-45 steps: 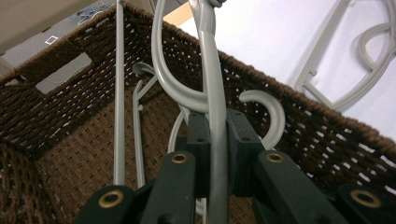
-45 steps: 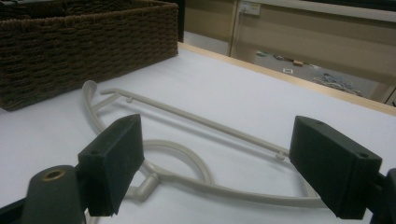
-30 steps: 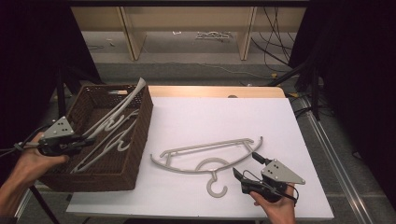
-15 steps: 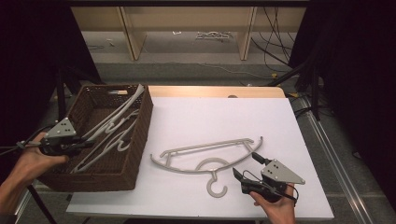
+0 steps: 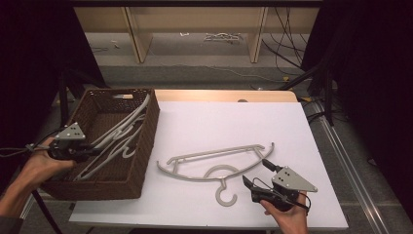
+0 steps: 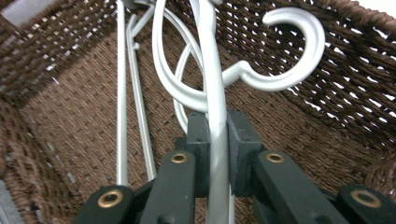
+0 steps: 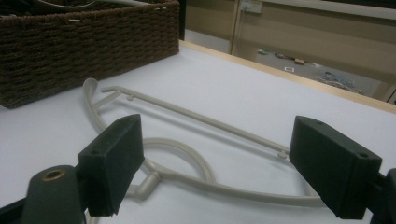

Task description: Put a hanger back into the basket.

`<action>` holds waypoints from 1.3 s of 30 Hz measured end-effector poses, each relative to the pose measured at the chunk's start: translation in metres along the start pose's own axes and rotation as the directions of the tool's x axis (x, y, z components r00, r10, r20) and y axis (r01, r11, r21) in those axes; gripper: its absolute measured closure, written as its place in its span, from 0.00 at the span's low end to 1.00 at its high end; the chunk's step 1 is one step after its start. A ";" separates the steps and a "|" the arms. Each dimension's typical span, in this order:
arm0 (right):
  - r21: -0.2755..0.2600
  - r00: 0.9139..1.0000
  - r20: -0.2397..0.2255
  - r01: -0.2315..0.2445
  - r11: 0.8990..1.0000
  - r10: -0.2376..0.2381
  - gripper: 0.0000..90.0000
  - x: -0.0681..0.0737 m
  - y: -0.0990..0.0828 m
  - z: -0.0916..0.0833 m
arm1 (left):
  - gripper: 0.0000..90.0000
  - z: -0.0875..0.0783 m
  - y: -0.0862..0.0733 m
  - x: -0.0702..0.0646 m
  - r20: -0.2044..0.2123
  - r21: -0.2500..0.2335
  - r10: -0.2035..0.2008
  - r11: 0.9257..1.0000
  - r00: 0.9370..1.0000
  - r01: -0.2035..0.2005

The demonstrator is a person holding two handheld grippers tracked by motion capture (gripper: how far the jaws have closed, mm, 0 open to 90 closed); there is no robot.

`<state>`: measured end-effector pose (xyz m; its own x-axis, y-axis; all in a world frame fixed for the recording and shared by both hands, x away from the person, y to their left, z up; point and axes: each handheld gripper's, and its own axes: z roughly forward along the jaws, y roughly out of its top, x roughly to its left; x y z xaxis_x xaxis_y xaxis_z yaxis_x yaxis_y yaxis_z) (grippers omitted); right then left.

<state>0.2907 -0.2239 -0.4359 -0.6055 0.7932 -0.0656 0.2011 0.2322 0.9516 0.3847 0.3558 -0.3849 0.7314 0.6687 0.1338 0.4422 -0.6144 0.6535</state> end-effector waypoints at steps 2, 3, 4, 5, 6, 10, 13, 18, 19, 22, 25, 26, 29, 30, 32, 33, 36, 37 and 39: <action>0.001 1.000 0.001 0.001 1.000 -0.001 0.21 0.000 0.000 0.000 | 0.90 0.004 0.001 -0.001 0.004 0.022 -0.008 1.000 1.000 0.008; 0.002 1.000 -0.001 0.001 1.000 -0.001 0.21 0.000 0.000 0.000 | 0.90 0.005 0.001 -0.001 0.006 0.035 -0.008 0.999 1.000 0.007; 0.002 1.000 0.000 0.001 1.000 -0.001 0.21 0.000 0.000 0.000 | 0.90 0.006 0.002 -0.002 0.006 0.047 -0.001 0.999 1.000 0.001; 0.002 1.000 -0.001 0.001 1.000 -0.001 0.21 0.000 0.000 0.000 | 0.90 0.008 0.002 -0.002 0.008 0.056 -0.009 0.998 1.000 0.008; 0.003 1.000 -0.004 -0.006 1.000 0.006 0.21 0.000 0.000 0.000 | 0.90 0.009 0.001 -0.002 0.009 0.062 -0.010 0.998 1.000 0.010; 0.021 1.000 -0.009 -0.016 1.000 0.016 0.21 0.001 0.000 -0.002 | 0.90 0.012 -0.002 -0.002 0.031 0.101 -0.025 0.995 0.999 0.022; 0.013 1.000 -0.006 -0.016 1.000 0.016 0.21 0.001 0.000 -0.001 | 0.89 0.011 -0.002 -0.001 0.032 0.116 -0.017 0.993 0.999 0.013; 0.001 1.000 -0.003 0.001 1.000 -0.001 0.21 0.000 0.000 0.000 | 0.83 0.012 -0.001 -0.002 0.035 0.125 -0.032 0.992 0.999 0.027; 0.001 1.000 -0.002 0.000 1.000 0.000 0.21 0.000 0.000 0.000 | 0.79 0.012 0.000 -0.001 0.037 0.135 -0.027 0.991 0.999 0.022; 0.019 1.000 -0.009 -0.015 1.000 0.015 0.21 0.001 0.001 -0.001 | 0.66 0.010 0.000 0.001 0.004 0.115 -0.075 0.991 0.997 0.074; 0.022 1.000 -0.009 -0.016 1.000 0.016 0.21 0.001 0.001 -0.002 | 0.62 0.004 0.003 0.001 -0.013 0.073 -0.119 0.990 0.993 0.119; 0.029 1.000 -0.008 -0.013 1.000 0.014 0.21 0.000 0.001 -0.003 | 0.59 0.002 0.005 0.000 -0.032 0.028 -0.127 0.991 0.991 0.128; 0.011 1.000 -0.005 -0.016 1.000 0.017 0.21 0.000 0.000 -0.001 | 0.55 -0.006 0.010 -0.003 -0.050 -0.018 -0.113 0.994 0.992 0.112; 0.011 1.000 -0.005 -0.016 1.000 0.016 0.21 0.001 0.000 -0.001 | 0.54 -0.008 0.013 -0.005 -0.064 -0.036 -0.087 0.996 0.994 0.085; 0.023 1.000 -0.007 -0.015 1.000 0.015 0.21 0.000 0.001 -0.002 | 0.50 -0.011 0.019 -0.011 -0.068 -0.079 -0.089 0.993 0.994 0.084; 0.026 1.000 -0.007 -0.015 1.000 0.015 0.21 0.000 0.001 -0.003 | 0.48 -0.009 0.023 -0.018 -0.070 -0.132 -0.147 0.982 0.987 0.137; 0.021 1.000 -0.006 -0.016 1.000 0.016 0.21 0.000 0.001 -0.003 | 0.44 -0.013 0.032 -0.028 -0.070 -0.176 -0.144 0.976 0.987 0.130; 0.021 1.000 -0.006 -0.016 1.000 0.016 0.21 0.000 0.001 -0.003 | 0.42 -0.015 0.036 -0.035 -0.071 -0.199 -0.169 0.968 0.983 0.152; 0.022 1.000 -0.006 -0.017 1.000 0.017 0.21 0.000 0.001 -0.004 | 0.40 -0.017 0.043 -0.044 -0.064 -0.238 -0.175 0.959 0.982 0.156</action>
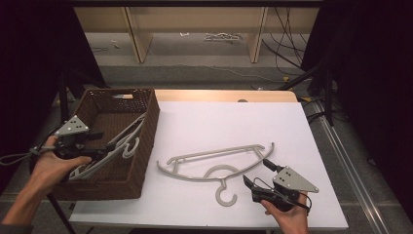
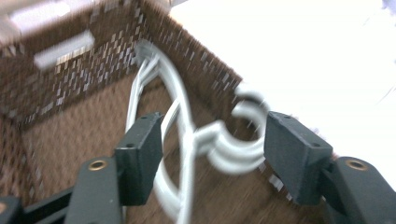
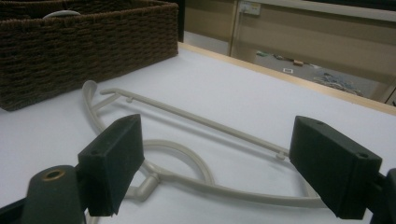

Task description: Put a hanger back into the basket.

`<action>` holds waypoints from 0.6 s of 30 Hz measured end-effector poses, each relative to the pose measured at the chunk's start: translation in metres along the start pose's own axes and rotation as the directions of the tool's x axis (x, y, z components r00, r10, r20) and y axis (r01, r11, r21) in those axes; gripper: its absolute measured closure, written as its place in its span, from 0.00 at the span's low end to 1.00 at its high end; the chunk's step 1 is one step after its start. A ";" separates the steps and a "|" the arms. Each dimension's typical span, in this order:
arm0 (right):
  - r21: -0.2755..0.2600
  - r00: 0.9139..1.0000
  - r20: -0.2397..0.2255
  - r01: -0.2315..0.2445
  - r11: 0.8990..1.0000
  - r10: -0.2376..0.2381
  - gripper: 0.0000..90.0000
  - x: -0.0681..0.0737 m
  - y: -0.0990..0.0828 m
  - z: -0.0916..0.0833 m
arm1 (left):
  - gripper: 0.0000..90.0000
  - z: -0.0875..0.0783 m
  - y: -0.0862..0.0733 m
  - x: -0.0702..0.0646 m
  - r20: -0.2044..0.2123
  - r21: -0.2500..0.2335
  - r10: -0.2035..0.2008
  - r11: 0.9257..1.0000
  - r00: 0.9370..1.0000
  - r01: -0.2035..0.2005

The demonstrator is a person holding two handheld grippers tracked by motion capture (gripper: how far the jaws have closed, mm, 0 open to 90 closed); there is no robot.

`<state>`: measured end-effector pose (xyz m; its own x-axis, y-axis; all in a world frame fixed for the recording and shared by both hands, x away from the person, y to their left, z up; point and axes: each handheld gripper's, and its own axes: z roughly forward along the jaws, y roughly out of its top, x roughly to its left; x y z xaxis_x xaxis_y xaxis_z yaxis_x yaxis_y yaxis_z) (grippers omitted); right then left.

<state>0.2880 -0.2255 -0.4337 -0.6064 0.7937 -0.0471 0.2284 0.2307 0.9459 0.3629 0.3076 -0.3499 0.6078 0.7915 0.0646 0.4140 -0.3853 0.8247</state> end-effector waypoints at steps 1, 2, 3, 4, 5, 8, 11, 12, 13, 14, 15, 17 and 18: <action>-0.003 1.000 0.000 0.000 1.000 0.000 0.21 0.000 0.000 0.000 | 0.39 0.000 0.003 -0.005 -0.003 -0.022 0.005 1.000 1.000 -0.005; -0.013 1.000 -0.001 -0.001 1.000 0.001 0.21 0.000 0.000 0.001 | 0.38 0.000 0.006 -0.014 0.005 -0.052 -0.014 0.999 1.000 0.015; -0.003 1.000 -0.001 0.002 1.000 -0.002 0.21 0.000 0.000 0.001 | 0.36 0.000 0.009 -0.018 0.015 -0.064 0.001 0.998 1.000 0.000; -0.001 1.000 -0.001 0.003 1.000 -0.003 0.21 0.000 0.000 0.001 | 0.35 0.000 0.012 -0.023 0.031 -0.087 -0.004 0.996 1.000 0.006; 0.002 1.000 -0.002 0.003 1.000 -0.003 0.21 0.000 0.000 0.001 | 0.34 0.001 0.014 -0.029 0.044 -0.103 -0.012 0.995 0.999 0.016; -0.016 1.000 0.002 0.001 1.000 -0.001 0.21 0.001 0.000 0.002 | 0.31 0.003 0.018 -0.041 0.067 -0.124 0.013 0.992 0.998 -0.005; -0.016 1.000 0.001 -0.001 1.000 0.001 0.21 0.001 0.000 0.001 | 0.28 0.011 0.023 -0.067 0.103 -0.165 0.013 0.986 0.995 0.004; -0.016 1.000 0.000 -0.001 1.000 0.001 0.21 0.001 0.000 0.002 | 0.27 0.012 0.025 -0.073 0.115 -0.171 0.013 0.985 0.993 0.007; -0.016 1.000 0.001 0.000 1.000 0.000 0.21 0.001 0.000 0.002 | 0.25 0.014 0.026 -0.080 0.129 -0.180 0.008 0.984 0.992 0.015; -0.014 1.000 -0.004 0.000 1.000 0.000 0.21 0.001 0.000 0.002 | 0.23 0.017 0.027 -0.086 0.150 -0.185 0.002 0.982 0.989 0.026; -0.015 1.000 -0.003 -0.001 1.000 0.001 0.21 0.001 0.000 0.002 | 0.22 0.019 0.028 -0.091 0.157 -0.192 0.002 0.981 0.988 0.028; -0.018 1.000 0.000 -0.002 1.000 0.002 0.21 0.001 0.000 0.001 | 0.20 0.022 0.029 -0.101 0.159 -0.211 0.001 0.977 0.987 0.033; -0.032 1.000 0.005 0.013 0.999 -0.013 0.21 0.000 0.000 0.002 | 0.18 0.024 0.030 -0.106 0.168 -0.216 -0.015 0.975 0.986 0.051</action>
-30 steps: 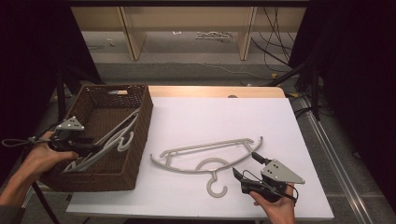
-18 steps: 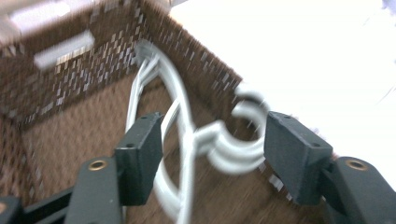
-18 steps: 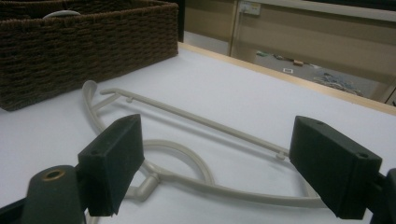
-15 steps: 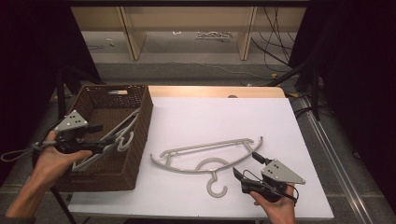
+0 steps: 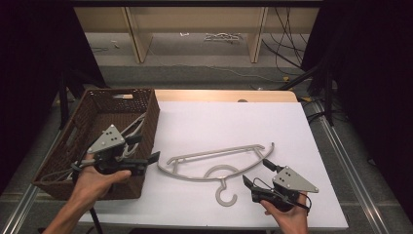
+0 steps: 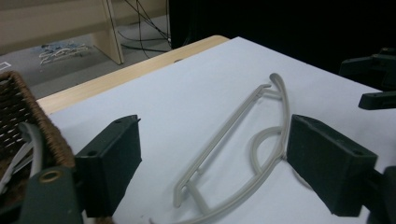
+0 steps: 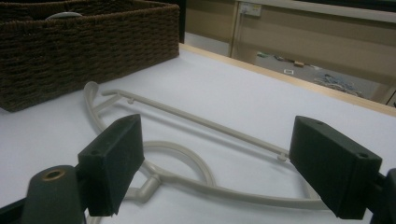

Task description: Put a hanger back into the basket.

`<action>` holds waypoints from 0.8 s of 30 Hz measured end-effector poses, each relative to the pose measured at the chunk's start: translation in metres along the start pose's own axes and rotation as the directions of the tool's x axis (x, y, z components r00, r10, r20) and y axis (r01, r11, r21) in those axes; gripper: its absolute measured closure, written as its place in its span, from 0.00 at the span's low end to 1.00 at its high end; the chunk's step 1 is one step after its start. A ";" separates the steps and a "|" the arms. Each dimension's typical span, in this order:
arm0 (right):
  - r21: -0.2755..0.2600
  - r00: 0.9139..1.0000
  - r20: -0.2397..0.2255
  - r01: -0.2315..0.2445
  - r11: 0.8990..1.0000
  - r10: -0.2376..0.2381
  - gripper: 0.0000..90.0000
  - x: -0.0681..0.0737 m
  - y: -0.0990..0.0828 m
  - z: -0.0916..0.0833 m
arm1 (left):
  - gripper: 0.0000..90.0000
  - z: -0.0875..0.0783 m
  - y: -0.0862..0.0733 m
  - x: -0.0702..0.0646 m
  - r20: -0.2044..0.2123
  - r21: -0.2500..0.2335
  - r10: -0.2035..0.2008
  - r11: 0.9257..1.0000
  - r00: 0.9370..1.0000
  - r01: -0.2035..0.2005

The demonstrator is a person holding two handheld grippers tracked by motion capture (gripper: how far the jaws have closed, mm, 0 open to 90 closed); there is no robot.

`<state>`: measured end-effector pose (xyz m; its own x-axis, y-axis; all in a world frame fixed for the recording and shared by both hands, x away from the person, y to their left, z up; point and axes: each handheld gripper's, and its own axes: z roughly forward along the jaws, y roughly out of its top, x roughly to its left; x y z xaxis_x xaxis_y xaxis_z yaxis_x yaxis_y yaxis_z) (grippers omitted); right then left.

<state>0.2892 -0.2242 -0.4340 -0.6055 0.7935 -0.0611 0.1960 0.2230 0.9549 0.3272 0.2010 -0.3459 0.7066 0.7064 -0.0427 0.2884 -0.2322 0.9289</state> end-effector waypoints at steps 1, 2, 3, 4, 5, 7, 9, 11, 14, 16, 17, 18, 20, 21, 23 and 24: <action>0.000 1.000 0.000 0.000 1.000 0.000 0.21 0.000 0.000 0.000 | 0.18 0.003 0.000 -0.004 0.004 -0.011 0.008 1.000 1.000 -0.008; 0.012 1.000 -0.006 -0.016 1.000 0.016 0.21 0.001 0.000 0.000 | 0.18 0.006 -0.001 -0.007 0.010 -0.021 0.010 1.000 1.000 -0.009; 0.007 1.000 -0.003 -0.011 1.000 0.011 0.21 0.001 0.000 0.000 | 0.18 0.008 -0.002 -0.010 0.011 -0.022 0.010 1.000 1.000 -0.010; -0.001 1.000 0.000 0.000 1.000 0.000 0.21 0.000 0.000 0.000 | 0.18 0.010 -0.003 -0.013 0.012 -0.027 0.007 1.000 1.000 -0.007; -0.001 1.000 -0.001 0.000 1.000 0.000 0.21 0.000 0.000 0.000 | 0.18 0.013 -0.004 -0.016 0.011 -0.032 0.018 0.999 1.000 -0.017; 0.005 1.000 -0.004 -0.008 1.000 0.008 0.21 0.001 0.000 0.000 | 0.18 0.019 -0.007 -0.022 0.022 -0.033 0.022 0.999 1.000 -0.022; -0.001 1.000 -0.001 -0.001 1.000 0.001 0.21 0.000 0.000 0.000 | 0.18 0.025 -0.011 -0.028 0.027 -0.044 0.022 0.999 0.999 -0.021; -0.005 1.000 0.002 0.006 1.000 -0.006 0.21 0.000 0.000 0.000 | 0.18 0.029 -0.015 -0.032 0.032 -0.047 0.021 0.999 0.999 -0.020; 0.003 1.000 -0.002 0.002 1.000 -0.002 0.21 0.000 0.000 -0.001 | 0.18 0.035 -0.019 -0.036 0.027 -0.053 0.028 0.998 0.999 -0.026; 0.008 1.000 -0.005 -0.016 1.000 0.016 0.21 0.001 0.000 -0.001 | 0.18 0.039 -0.022 -0.038 0.041 -0.050 0.029 0.998 0.999 -0.027; 0.008 1.000 -0.004 -0.018 1.000 0.018 0.21 0.001 0.000 -0.001 | 0.18 0.040 -0.024 -0.039 0.046 -0.050 0.031 0.998 0.998 -0.029; 0.009 1.000 -0.004 -0.020 1.000 0.020 0.21 0.001 0.000 -0.001 | 0.18 0.042 -0.025 -0.040 0.048 -0.043 0.030 0.999 0.998 -0.028; 0.008 1.000 -0.005 -0.018 1.000 0.018 0.21 0.001 0.000 -0.001 | 0.18 0.047 -0.030 -0.042 0.062 -0.037 0.032 0.999 0.998 -0.030; 0.007 1.000 -0.007 -0.019 1.000 0.019 0.21 0.001 0.000 -0.001 | 0.18 0.049 -0.031 -0.044 0.060 -0.032 0.033 0.999 0.998 -0.031; 0.001 1.000 -0.016 -0.019 1.000 0.019 0.21 0.001 0.000 -0.001 | 0.18 0.054 -0.034 -0.045 0.071 -0.023 0.041 0.999 0.997 -0.040; -0.001 0.999 -0.021 -0.025 1.000 0.025 0.21 0.001 0.000 -0.001 | 0.18 0.058 -0.037 -0.047 0.071 -0.012 0.050 0.999 0.996 -0.049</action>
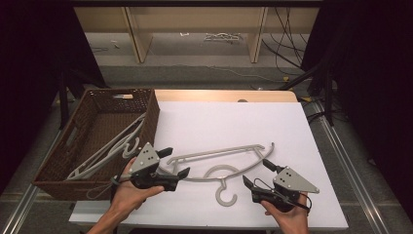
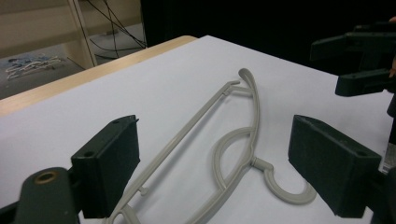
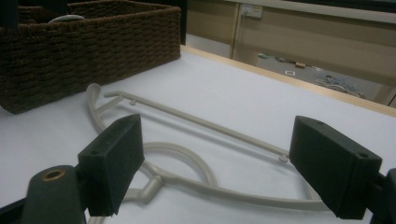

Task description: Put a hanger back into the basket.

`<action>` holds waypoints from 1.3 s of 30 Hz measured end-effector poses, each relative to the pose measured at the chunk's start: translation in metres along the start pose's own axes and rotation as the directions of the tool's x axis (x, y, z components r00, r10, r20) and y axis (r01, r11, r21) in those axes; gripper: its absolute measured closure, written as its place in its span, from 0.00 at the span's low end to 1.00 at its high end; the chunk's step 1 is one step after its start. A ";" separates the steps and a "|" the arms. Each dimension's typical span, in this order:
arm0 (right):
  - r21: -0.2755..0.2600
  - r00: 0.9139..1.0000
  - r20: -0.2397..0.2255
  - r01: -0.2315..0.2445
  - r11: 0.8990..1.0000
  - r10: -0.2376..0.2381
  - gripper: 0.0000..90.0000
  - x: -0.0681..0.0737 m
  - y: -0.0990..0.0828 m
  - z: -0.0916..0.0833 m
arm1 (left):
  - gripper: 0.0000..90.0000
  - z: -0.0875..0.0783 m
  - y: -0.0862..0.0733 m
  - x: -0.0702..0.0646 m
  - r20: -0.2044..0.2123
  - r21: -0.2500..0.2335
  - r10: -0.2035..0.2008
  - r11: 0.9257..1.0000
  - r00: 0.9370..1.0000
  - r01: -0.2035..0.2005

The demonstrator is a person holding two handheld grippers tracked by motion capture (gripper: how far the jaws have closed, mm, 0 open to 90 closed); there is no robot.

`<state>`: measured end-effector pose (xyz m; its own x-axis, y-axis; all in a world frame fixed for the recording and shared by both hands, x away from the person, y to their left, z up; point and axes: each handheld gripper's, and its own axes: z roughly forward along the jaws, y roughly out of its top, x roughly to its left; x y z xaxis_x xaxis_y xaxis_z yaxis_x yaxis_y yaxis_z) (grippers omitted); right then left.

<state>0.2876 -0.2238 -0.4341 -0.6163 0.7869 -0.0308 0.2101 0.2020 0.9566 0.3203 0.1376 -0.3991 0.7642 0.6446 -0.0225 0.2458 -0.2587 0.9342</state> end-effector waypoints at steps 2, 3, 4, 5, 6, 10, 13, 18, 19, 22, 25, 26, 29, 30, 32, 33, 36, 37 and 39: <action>0.007 1.000 0.004 0.001 1.000 -0.001 0.21 -0.001 0.000 -0.001 | 0.18 0.005 -0.003 -0.002 0.012 0.020 0.023 1.000 1.000 -0.023; -0.007 1.000 0.010 0.020 1.000 -0.019 0.21 -0.002 0.001 -0.001 | 0.18 0.008 -0.005 -0.004 0.020 0.034 0.032 0.999 0.999 -0.033; 0.010 1.000 0.005 0.000 1.000 0.000 0.21 -0.001 0.001 -0.002 | 0.18 0.012 -0.007 -0.005 0.031 0.048 0.044 0.998 0.999 -0.045; -0.012 1.000 -0.005 -0.009 1.000 0.009 0.21 -0.001 0.000 0.000 | 0.19 0.015 -0.009 -0.006 0.041 0.060 0.052 0.997 0.998 -0.055; -0.012 1.000 -0.006 -0.010 1.000 0.010 0.21 -0.001 0.000 0.000 | 0.19 0.019 -0.012 -0.008 0.054 0.082 0.069 0.994 0.996 -0.073; -0.002 1.000 0.001 0.003 1.000 -0.003 0.21 0.000 0.001 -0.002 | 0.19 0.033 -0.024 -0.015 0.070 0.124 0.086 0.988 0.994 -0.094; 0.000 1.000 0.001 0.002 1.000 -0.002 0.21 0.000 0.001 -0.002 | 0.19 0.041 -0.029 -0.016 0.078 0.157 0.090 0.982 0.993 -0.101; -0.002 1.000 0.002 0.005 1.000 -0.005 0.21 0.000 0.001 -0.002 | 0.19 0.055 -0.032 -0.016 0.104 0.204 0.096 0.972 0.990 -0.115; 0.001 1.000 0.001 0.005 1.000 -0.005 0.21 0.000 0.001 -0.002 | 0.19 0.058 -0.033 -0.017 0.104 0.202 0.082 0.974 0.991 -0.102; -0.014 1.000 -0.011 -0.007 1.000 0.007 0.21 0.001 0.000 -0.002 | 0.19 0.066 -0.034 -0.016 0.119 0.241 0.104 0.962 0.987 -0.131; 0.001 1.000 -0.004 0.003 1.000 -0.003 0.21 0.001 0.001 -0.004 | 0.19 0.074 -0.037 -0.017 0.136 0.284 0.123 0.946 0.983 -0.157; -0.009 1.000 -0.012 -0.004 1.000 0.004 0.21 0.001 0.000 -0.003 | 0.19 0.075 -0.037 -0.017 0.136 0.289 0.119 0.945 0.984 -0.154; -0.011 1.000 -0.008 0.000 1.000 0.000 0.21 0.000 0.000 -0.002 | 0.19 0.079 -0.039 -0.016 0.138 0.304 0.126 0.939 0.982 -0.163; -0.015 1.000 -0.007 0.004 1.000 -0.004 0.21 0.000 0.000 -0.002 | 0.20 0.080 -0.039 -0.015 0.144 0.314 0.131 0.934 0.981 -0.171; 0.006 1.000 0.001 0.004 1.000 -0.004 0.21 0.001 0.001 -0.004 | 0.20 0.083 -0.039 -0.014 0.152 0.326 0.126 0.930 0.980 -0.170; 0.010 1.000 0.000 0.006 1.000 -0.006 0.21 0.001 0.001 -0.004 | 0.20 0.084 -0.040 -0.013 0.153 0.335 0.128 0.926 0.980 -0.174; 0.006 1.000 -0.003 0.010 1.000 -0.010 0.21 0.002 0.001 -0.004 | 0.22 0.088 -0.042 -0.013 0.170 0.365 0.143 0.910 0.975 -0.197; 0.013 1.000 -0.004 0.012 1.000 -0.012 0.21 0.001 0.001 -0.004 | 0.22 0.088 -0.042 -0.013 0.169 0.375 0.150 0.904 0.974 -0.204; 0.013 1.000 -0.005 0.014 1.000 -0.014 0.21 0.001 0.001 -0.003 | 0.22 0.090 -0.042 -0.013 0.171 0.394 0.171 0.891 0.970 -0.226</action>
<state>0.2849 -0.2244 -0.4320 -0.6226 0.7814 -0.0429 0.2110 0.2205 0.9523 0.3537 0.0756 -0.4705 0.8854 0.4585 0.0771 0.2811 -0.6601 0.6966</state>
